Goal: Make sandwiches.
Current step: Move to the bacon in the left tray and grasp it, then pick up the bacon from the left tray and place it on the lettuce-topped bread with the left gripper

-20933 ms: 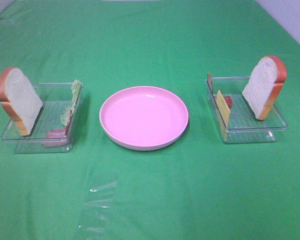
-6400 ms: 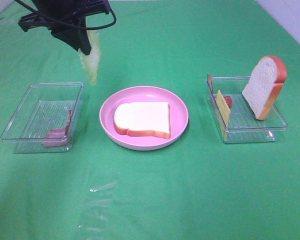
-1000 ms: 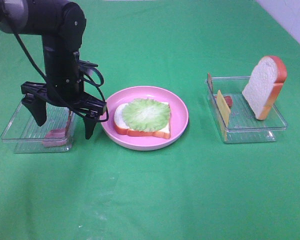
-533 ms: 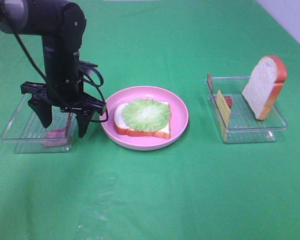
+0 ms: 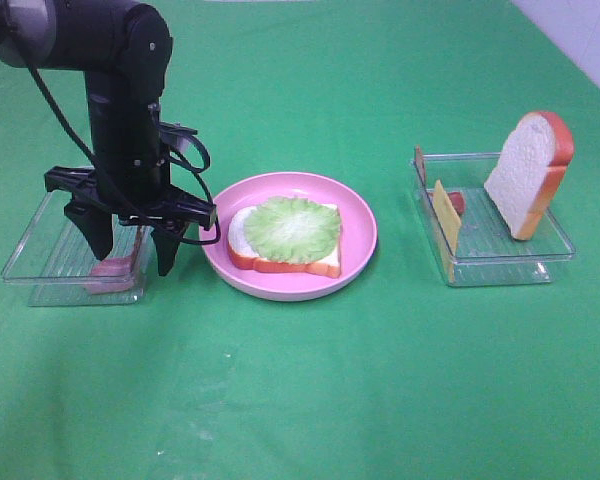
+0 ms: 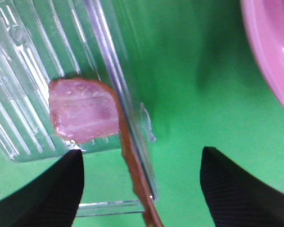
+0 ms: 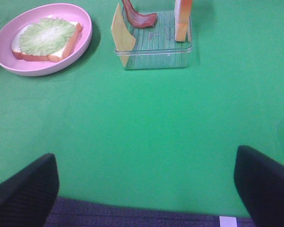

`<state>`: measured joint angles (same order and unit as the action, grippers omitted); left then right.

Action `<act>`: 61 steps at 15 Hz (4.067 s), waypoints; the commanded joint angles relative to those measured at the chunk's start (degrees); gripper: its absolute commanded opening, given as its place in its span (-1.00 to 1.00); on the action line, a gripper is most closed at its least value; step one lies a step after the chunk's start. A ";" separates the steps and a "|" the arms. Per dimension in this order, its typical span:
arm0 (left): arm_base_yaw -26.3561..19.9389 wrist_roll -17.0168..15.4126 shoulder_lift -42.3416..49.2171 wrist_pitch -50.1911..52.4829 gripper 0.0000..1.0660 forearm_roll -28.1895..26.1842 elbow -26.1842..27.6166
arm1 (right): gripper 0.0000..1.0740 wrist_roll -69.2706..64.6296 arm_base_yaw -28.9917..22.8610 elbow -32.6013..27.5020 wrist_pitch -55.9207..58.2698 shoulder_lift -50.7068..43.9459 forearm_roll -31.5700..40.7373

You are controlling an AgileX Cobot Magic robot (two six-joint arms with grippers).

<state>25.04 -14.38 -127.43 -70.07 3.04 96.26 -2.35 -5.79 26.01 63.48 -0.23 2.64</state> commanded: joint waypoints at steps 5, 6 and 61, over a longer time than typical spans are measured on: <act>0.06 -1.03 0.23 -2.64 -0.06 -0.23 1.38 | 0.78 0.29 0.00 -0.17 -0.46 -0.92 0.17; 0.06 -1.03 0.23 -2.75 -0.09 -0.23 1.38 | 0.78 0.29 0.00 -0.17 -0.46 -0.92 0.17; 0.06 41.60 -2.58 11.80 -1.00 -55.12 7.68 | 0.78 0.29 0.00 -0.17 -0.46 -0.92 0.17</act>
<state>25.04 26.70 -129.83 -58.27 -51.28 103.48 -2.35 -5.79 26.01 63.48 -0.23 2.64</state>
